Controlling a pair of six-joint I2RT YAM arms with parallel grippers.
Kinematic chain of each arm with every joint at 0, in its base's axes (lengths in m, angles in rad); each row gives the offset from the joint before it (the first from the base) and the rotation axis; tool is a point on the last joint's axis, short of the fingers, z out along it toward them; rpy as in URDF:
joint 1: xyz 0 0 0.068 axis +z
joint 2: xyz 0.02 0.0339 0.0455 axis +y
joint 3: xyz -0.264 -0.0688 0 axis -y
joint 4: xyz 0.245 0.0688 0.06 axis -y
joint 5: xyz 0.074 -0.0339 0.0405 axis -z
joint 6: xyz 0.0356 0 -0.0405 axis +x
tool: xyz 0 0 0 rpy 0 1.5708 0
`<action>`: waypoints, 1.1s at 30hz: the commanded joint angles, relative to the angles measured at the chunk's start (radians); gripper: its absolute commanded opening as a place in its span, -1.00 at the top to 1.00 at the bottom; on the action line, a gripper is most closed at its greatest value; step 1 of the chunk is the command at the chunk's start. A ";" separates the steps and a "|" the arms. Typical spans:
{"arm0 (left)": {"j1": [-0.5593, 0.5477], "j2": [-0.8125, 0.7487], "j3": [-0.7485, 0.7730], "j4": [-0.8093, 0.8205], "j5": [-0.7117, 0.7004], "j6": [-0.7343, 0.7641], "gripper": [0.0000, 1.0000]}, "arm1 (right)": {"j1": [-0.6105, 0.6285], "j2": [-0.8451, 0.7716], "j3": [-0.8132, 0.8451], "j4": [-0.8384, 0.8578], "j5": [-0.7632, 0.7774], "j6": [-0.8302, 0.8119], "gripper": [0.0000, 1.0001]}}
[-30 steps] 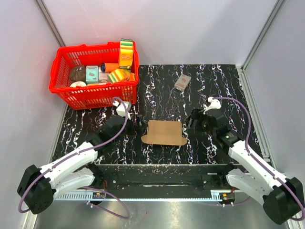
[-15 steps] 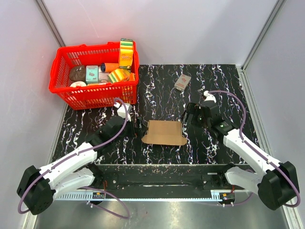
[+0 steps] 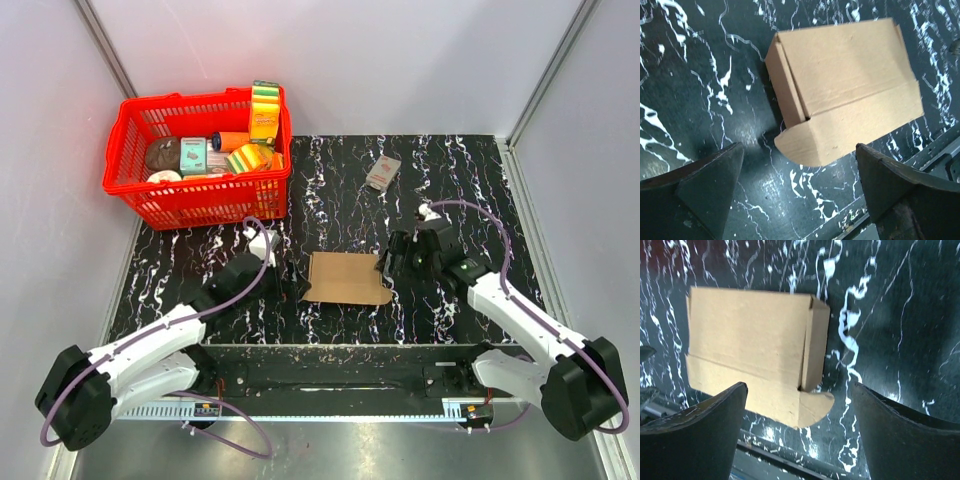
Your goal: Fold the paper box
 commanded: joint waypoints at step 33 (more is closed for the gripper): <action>-0.085 0.129 -0.061 0.237 0.118 -0.092 -0.54 | 0.143 -0.030 -0.152 0.077 -0.098 0.060 -0.44</action>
